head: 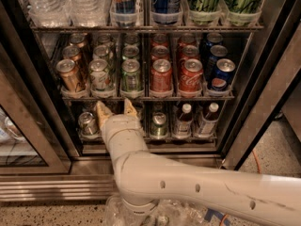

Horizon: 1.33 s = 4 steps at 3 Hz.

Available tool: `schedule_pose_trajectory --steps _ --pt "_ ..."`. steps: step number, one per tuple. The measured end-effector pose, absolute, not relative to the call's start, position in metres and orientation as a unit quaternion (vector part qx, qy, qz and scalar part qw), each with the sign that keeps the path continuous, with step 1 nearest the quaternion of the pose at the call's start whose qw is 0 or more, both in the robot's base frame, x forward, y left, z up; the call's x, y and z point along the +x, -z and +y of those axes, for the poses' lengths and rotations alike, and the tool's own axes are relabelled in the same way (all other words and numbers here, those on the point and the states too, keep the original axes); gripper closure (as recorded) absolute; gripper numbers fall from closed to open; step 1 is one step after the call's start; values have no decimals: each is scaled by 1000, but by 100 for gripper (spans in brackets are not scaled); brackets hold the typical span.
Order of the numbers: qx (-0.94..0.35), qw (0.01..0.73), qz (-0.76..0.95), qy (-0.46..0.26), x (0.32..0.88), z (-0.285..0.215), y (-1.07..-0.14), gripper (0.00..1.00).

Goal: Pick green can from middle shelf of fridge

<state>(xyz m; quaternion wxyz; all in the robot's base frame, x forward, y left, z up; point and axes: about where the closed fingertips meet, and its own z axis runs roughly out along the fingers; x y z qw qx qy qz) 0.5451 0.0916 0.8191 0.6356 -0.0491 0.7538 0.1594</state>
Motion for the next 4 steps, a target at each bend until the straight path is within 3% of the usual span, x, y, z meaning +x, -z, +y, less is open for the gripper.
schedule_pose_trajectory --steps 1,4 --pt "-45 638 758 -129 565 84 -811 43" --pt "-41 661 746 -69 593 67 -822 36"
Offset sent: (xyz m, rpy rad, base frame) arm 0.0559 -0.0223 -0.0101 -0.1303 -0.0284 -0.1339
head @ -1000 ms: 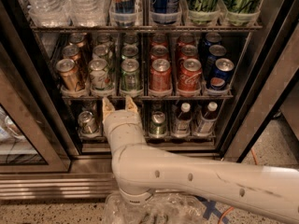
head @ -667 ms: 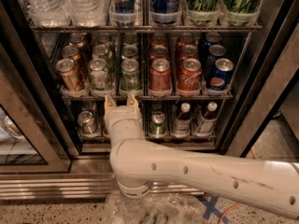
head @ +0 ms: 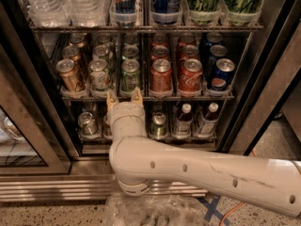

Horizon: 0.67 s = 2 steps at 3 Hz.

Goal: Pick green can from middle shelf of fridge

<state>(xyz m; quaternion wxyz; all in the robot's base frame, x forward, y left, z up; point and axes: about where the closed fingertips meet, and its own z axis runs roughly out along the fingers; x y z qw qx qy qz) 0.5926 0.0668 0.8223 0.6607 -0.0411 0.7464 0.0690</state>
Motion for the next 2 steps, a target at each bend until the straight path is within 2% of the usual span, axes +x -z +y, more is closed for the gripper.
schedule_pose_trajectory --steps 2 --pt "-38 669 740 -58 598 62 -829 36"
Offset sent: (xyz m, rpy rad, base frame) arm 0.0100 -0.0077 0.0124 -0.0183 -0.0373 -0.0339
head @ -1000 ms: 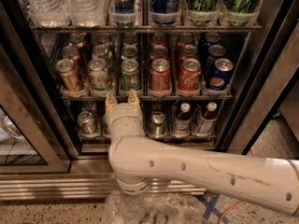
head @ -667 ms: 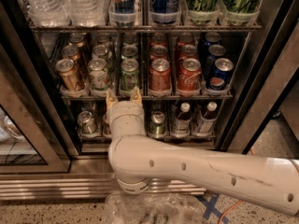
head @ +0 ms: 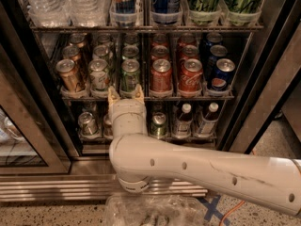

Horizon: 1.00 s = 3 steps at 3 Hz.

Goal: Pick green can from middle shelf of fridge

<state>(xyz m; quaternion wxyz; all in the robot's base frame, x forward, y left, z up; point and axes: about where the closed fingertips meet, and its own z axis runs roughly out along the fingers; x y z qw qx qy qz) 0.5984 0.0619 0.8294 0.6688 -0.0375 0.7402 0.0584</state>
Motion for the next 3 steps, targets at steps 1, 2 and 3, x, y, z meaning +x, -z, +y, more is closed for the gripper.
schedule_pose_trajectory --steps 1,2,3 --pt "-36 671 739 -47 604 58 -830 35" --pt "-34 673 738 -37 608 55 -831 32" --pt "-30 671 740 -29 612 51 -829 30"
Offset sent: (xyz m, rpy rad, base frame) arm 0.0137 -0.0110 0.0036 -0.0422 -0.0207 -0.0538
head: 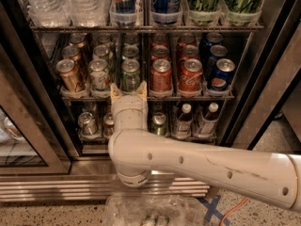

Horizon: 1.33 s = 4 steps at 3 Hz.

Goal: Pick green can from middle shelf of fridge

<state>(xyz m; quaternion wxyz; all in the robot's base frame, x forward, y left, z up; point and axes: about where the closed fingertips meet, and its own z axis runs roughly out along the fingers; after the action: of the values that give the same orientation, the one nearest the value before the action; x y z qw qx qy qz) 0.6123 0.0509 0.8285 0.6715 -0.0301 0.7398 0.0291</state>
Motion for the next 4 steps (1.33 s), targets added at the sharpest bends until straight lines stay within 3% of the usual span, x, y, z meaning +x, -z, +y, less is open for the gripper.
schedule_pose_trajectory --steps 1,4 --pt "-27 670 741 -25 615 48 -827 27" --pt "-9 666 746 -29 635 46 -822 31"
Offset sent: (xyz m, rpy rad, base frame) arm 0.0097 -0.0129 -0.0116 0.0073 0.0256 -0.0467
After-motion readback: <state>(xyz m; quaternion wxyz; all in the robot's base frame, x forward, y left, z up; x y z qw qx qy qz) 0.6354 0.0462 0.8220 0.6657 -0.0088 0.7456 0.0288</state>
